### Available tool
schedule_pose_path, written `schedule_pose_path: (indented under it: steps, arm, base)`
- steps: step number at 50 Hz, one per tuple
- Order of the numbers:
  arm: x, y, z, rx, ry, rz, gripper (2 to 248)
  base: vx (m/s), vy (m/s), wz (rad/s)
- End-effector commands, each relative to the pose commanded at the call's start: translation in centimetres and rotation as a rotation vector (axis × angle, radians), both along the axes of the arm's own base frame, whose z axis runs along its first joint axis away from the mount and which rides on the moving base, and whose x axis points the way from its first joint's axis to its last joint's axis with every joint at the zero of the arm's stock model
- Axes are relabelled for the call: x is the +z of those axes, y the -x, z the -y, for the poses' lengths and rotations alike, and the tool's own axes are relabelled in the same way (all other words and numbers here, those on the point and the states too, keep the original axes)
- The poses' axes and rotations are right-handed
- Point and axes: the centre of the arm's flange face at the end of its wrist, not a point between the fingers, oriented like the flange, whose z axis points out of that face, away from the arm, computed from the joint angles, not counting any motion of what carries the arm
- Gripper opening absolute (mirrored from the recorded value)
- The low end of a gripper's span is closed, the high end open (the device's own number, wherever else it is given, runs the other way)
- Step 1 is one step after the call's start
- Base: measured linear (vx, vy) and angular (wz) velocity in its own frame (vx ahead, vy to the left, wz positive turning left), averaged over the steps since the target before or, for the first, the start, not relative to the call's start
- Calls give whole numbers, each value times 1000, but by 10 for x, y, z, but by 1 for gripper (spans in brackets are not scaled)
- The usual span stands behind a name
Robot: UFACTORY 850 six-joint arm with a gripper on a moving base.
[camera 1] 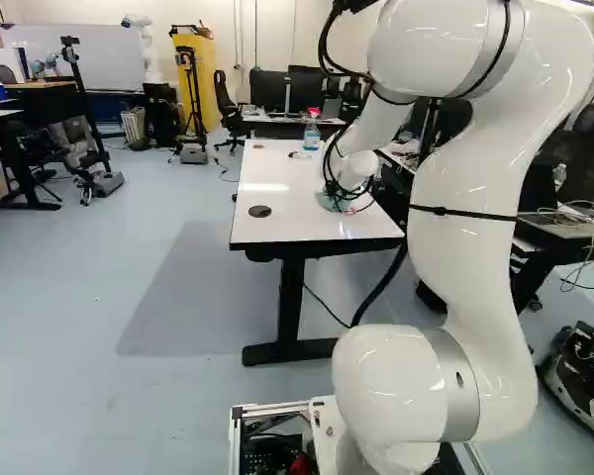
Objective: Clean the table with the green towel
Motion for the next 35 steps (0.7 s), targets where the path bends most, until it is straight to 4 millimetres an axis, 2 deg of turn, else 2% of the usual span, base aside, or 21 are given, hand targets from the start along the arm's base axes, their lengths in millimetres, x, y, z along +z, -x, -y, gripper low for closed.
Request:
schedule_pose_path:
  steps: [23,35]
  arm:
    - [3,32,-27,41,-2,-19,63]
    - [7,34,-27,42,-1,-11,63]
  base:
    - [0,0,0]
    - [0,0,0]
